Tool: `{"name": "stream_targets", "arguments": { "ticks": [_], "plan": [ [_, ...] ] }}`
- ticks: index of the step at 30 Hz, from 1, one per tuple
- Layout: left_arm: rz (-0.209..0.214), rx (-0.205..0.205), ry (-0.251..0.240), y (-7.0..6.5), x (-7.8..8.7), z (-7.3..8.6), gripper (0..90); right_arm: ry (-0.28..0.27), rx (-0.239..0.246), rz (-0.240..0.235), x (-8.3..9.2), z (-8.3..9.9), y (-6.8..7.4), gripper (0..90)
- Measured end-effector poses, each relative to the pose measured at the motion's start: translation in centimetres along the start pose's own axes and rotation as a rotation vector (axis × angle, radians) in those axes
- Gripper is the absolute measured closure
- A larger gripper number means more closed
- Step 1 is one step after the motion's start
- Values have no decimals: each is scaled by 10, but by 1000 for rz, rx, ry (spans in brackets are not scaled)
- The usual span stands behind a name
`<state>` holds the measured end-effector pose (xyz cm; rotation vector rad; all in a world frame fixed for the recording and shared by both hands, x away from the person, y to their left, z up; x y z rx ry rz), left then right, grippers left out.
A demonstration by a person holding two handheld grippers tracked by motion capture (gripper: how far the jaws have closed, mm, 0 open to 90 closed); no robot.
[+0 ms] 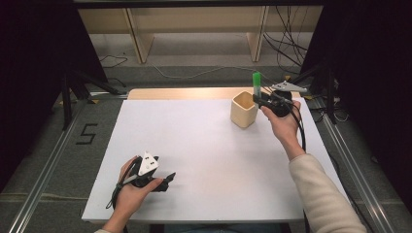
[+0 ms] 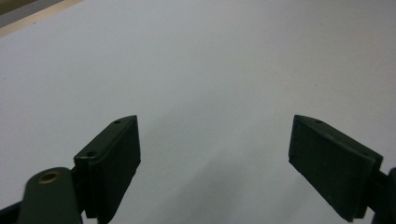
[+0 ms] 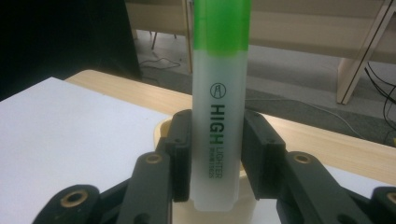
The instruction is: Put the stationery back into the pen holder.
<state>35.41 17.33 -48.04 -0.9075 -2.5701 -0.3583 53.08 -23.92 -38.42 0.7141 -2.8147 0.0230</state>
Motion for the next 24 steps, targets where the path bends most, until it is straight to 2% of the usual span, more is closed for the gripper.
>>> {"name": "stream_targets", "arguments": {
  "ticks": [24],
  "plan": [
    [3,2,1,0,0,0,167,-8,12,11,-23,-6,-1,660]
  ]
}}
Point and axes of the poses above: each handheld gripper's, and its own axes: x roughly backward along the jaws, z roughly out of its underside, y roughly to its left, the point moved 1 cm from there along -x, roughly forward along the jaws, and after that the axes turned 9 degrees about -y, right-handed, at the moved point
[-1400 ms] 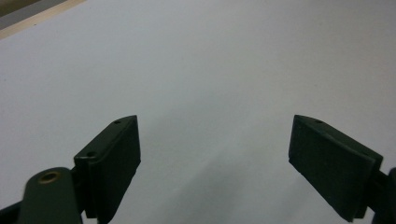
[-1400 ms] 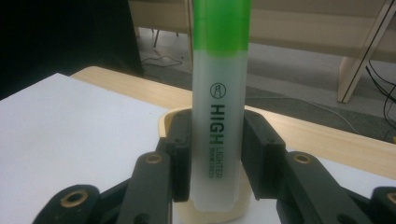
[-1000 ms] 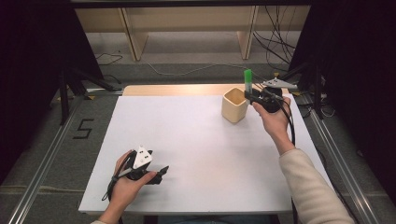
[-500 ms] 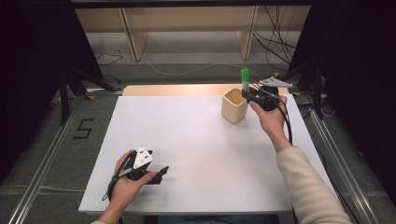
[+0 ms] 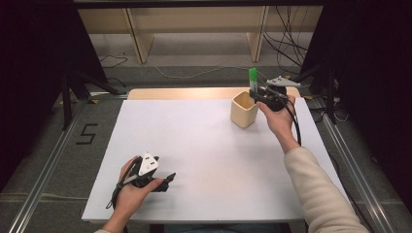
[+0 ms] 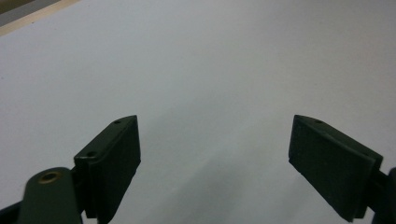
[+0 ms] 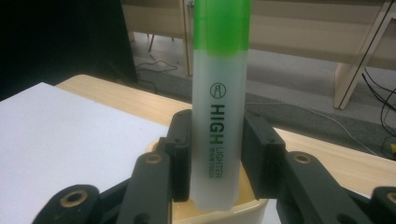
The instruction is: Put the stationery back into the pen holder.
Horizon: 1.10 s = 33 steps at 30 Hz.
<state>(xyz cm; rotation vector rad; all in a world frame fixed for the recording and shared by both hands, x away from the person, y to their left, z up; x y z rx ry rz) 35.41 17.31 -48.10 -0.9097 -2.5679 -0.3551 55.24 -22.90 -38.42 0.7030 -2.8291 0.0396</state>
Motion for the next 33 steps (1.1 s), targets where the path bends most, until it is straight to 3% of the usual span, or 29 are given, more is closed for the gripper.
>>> {"name": "stream_targets", "arguments": {
  "ticks": [33],
  "plan": [
    [3,2,-1,0,0,0,167,27,13,6,-26,11,-2,660]
  ]
}}
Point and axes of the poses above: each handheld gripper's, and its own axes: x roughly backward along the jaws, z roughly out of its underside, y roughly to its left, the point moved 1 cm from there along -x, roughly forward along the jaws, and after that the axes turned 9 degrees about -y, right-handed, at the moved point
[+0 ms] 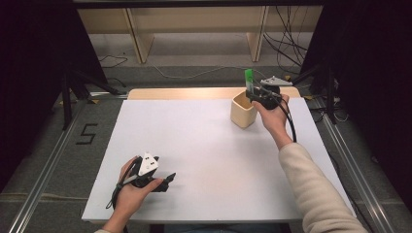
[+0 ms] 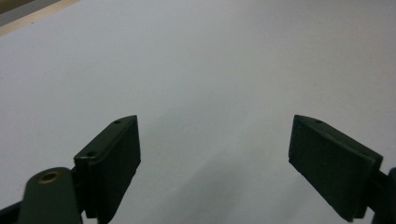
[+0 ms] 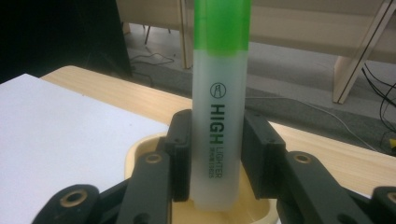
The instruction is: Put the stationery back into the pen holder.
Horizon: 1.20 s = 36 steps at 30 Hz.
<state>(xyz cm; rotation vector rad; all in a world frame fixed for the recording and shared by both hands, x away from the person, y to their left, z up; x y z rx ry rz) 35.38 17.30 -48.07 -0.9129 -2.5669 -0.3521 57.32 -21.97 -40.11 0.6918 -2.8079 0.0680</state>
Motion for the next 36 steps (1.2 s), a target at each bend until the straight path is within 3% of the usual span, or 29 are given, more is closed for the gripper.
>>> {"name": "stream_targets", "arguments": {
  "ticks": [12,24,36],
  "plan": [
    [2,-1,0,0,0,0,167,25,6,-14,-4,4,2,651],
    [3,-7,5,0,0,0,167,11,4,21,7,-1,4,279],
    [-1,-11,4,-1,0,-1,167,55,10,-23,30,1,4,206]
  ]
}}
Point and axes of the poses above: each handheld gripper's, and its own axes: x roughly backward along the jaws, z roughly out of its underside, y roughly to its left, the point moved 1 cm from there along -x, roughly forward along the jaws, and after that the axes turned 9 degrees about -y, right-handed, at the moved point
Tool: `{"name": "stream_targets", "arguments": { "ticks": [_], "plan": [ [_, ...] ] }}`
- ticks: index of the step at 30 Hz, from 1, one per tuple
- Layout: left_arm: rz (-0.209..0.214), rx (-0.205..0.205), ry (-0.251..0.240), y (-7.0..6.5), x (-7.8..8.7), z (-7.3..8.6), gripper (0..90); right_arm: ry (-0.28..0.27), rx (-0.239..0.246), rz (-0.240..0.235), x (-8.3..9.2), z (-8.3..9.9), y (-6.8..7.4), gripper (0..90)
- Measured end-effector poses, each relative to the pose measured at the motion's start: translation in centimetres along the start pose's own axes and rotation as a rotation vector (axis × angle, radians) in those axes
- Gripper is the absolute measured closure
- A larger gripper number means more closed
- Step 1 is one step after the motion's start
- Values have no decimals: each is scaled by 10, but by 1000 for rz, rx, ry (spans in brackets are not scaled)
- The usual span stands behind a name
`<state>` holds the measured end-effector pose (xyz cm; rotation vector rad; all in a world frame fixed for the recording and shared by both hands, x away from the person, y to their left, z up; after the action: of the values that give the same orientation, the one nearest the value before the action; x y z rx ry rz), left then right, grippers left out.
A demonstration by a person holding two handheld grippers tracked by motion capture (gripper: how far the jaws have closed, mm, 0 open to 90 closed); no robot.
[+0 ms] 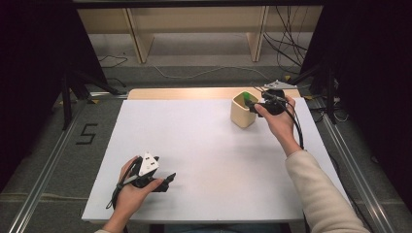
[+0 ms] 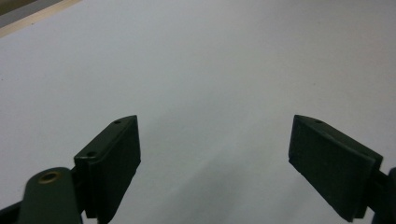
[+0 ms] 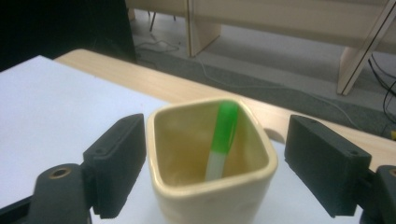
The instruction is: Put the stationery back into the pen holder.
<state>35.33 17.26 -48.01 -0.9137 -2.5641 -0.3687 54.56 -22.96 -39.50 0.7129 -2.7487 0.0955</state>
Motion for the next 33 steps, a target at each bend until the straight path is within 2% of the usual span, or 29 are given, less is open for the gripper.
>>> {"name": "stream_targets", "arguments": {
  "ticks": [6,19,33],
  "plan": [
    [0,-3,1,0,0,0,167,-1,11,-14,11,4,-1,206],
    [-1,-1,1,0,0,0,167,48,13,-46,29,12,3,196],
    [-2,0,4,0,0,0,167,103,19,-111,59,35,13,191]
  ]
}}
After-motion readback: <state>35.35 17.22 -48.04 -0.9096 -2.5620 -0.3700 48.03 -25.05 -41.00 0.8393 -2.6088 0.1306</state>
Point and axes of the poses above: each handheld gripper's, and its own axes: x roughly backward along the jaws, z roughly out of its underside, y roughly to its left, the point moved 1 cm from there along -x, roughly forward along the jaws, and after that the axes turned 9 degrees about -y, right-handed, at the moved point
